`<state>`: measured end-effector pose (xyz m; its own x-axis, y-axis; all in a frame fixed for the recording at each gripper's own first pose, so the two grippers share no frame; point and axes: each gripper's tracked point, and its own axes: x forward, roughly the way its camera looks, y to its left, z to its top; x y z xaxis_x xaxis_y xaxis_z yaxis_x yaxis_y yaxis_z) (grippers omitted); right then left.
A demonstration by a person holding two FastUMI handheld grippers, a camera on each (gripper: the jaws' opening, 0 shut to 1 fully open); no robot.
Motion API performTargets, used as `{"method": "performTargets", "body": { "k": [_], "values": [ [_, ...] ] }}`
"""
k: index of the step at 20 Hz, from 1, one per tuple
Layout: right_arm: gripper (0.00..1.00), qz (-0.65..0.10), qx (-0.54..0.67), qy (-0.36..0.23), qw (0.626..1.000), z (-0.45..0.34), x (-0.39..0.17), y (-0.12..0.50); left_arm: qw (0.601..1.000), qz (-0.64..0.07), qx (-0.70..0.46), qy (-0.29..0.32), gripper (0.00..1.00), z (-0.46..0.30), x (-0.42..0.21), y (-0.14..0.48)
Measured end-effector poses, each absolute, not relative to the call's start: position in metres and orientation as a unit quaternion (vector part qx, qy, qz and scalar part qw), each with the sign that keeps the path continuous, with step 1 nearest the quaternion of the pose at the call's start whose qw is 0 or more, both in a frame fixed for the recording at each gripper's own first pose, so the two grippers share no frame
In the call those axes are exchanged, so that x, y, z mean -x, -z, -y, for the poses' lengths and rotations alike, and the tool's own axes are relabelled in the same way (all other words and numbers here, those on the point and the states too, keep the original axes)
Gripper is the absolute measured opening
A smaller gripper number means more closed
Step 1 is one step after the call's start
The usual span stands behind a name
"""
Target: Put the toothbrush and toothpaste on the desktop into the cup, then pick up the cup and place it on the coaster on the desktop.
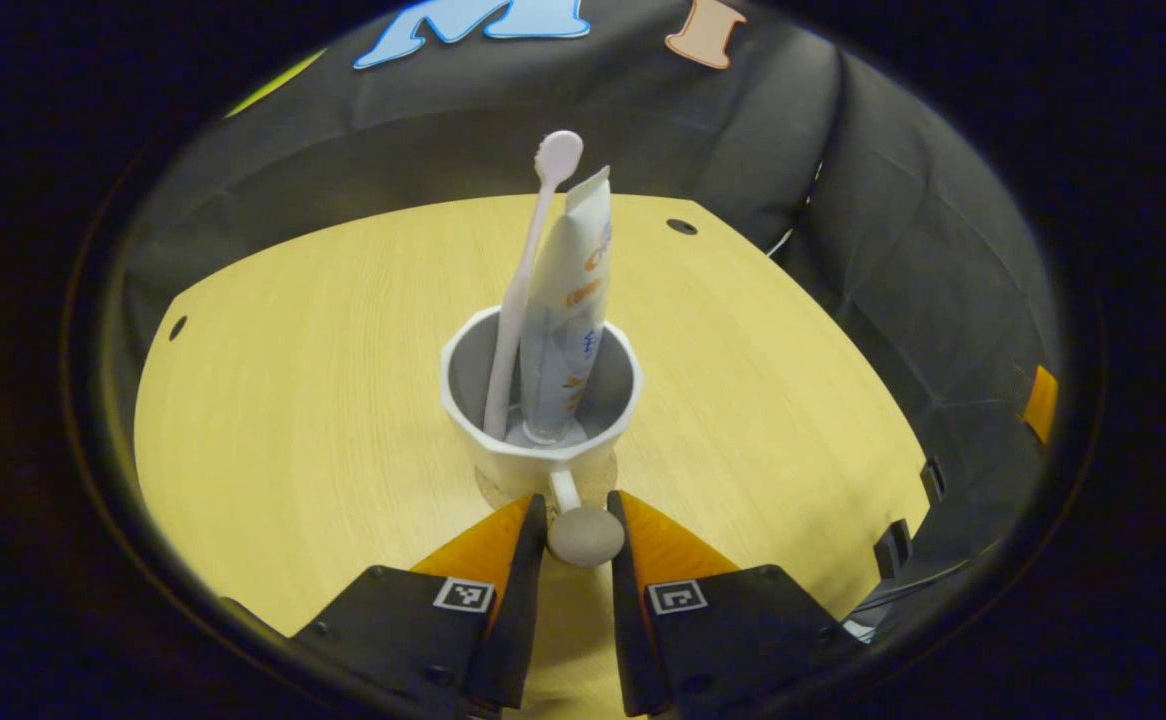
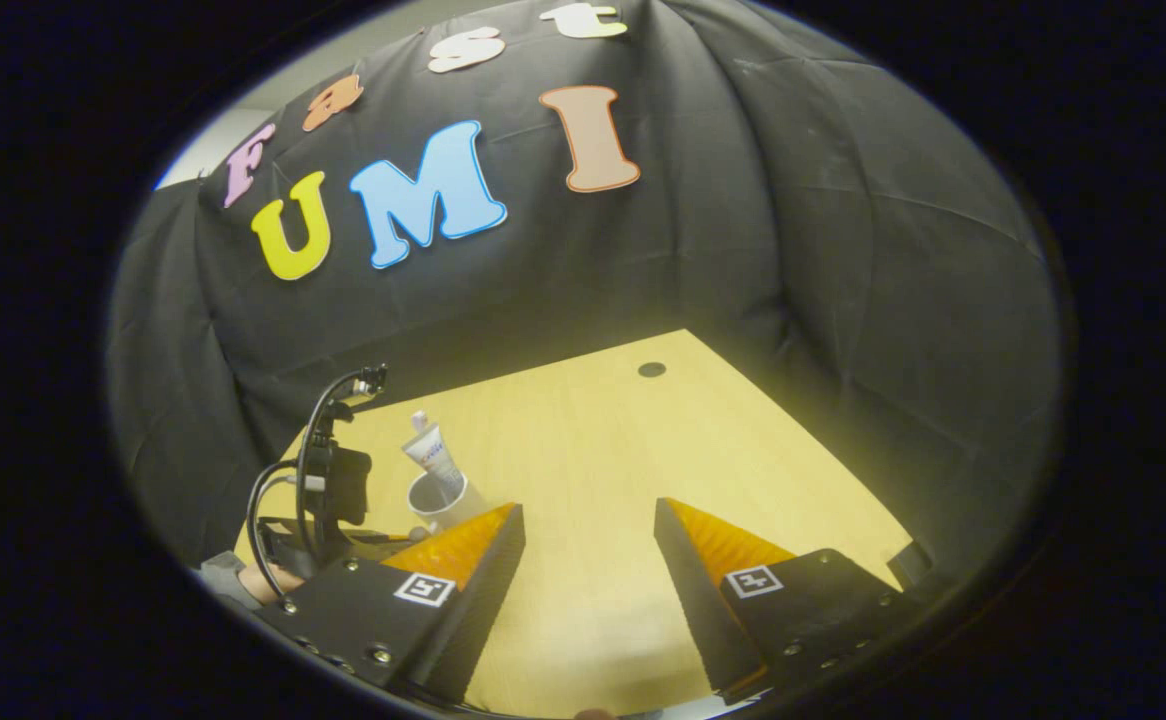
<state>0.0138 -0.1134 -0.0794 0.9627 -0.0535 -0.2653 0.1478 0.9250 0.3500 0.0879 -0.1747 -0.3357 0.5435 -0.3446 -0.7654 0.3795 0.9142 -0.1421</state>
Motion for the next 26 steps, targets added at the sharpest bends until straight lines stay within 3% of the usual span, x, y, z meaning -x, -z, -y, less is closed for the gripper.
{"method": "performTargets", "body": {
  "k": [1,2,4,8,9,11,14,15,19,25,26],
  "values": [
    [0.83,-0.125,-0.186,0.050,0.973,0.113,-0.013,0.078,0.879,-0.429,-0.018,0.208,0.47,0.176,-0.087,0.332],
    [0.83,-0.123,-0.185,0.047,0.974,0.112,-0.012,0.078,0.880,-0.427,-0.016,0.206,0.54,0.177,-0.086,0.332],
    [0.83,-0.119,-0.184,0.041,0.975,0.110,-0.014,0.075,0.883,-0.421,-0.012,0.207,0.54,0.178,-0.082,0.326],
    [0.83,-0.110,-0.167,0.023,0.979,0.105,-0.017,0.069,0.896,-0.399,-0.001,0.193,0.82,0.171,-0.073,0.307],
    [0.83,-0.108,-0.158,0.019,0.981,0.104,-0.019,0.066,0.901,-0.392,0.002,0.186,0.77,0.167,-0.070,0.300],
    [0.83,-0.100,-0.138,0.005,0.985,0.099,-0.022,0.061,0.912,-0.370,0.011,0.174,0.87,0.161,-0.063,0.280],
    [0.83,-0.084,-0.115,-0.021,0.990,0.092,-0.024,0.050,0.935,-0.321,0.019,0.147,0.87,0.148,-0.054,0.244],
    [0.83,-0.078,-0.107,-0.026,0.991,0.091,-0.024,0.046,0.942,-0.304,0.019,0.140,0.94,0.145,-0.052,0.233],
    [0.83,-0.044,-0.090,-0.050,0.994,0.082,-0.024,0.029,0.969,-0.225,0.004,0.106,0.92,0.125,-0.043,0.192],
    [0.84,0.010,-0.069,-0.021,0.997,0.086,-0.018,0.000,0.987,-0.141,0.002,0.079,0.92,0.114,-0.027,0.130],
    [0.91,0.016,-0.067,-0.015,0.998,0.086,-0.016,-0.004,0.989,-0.129,0.003,0.075,0.94,0.108,-0.024,0.113]
  ]
}}
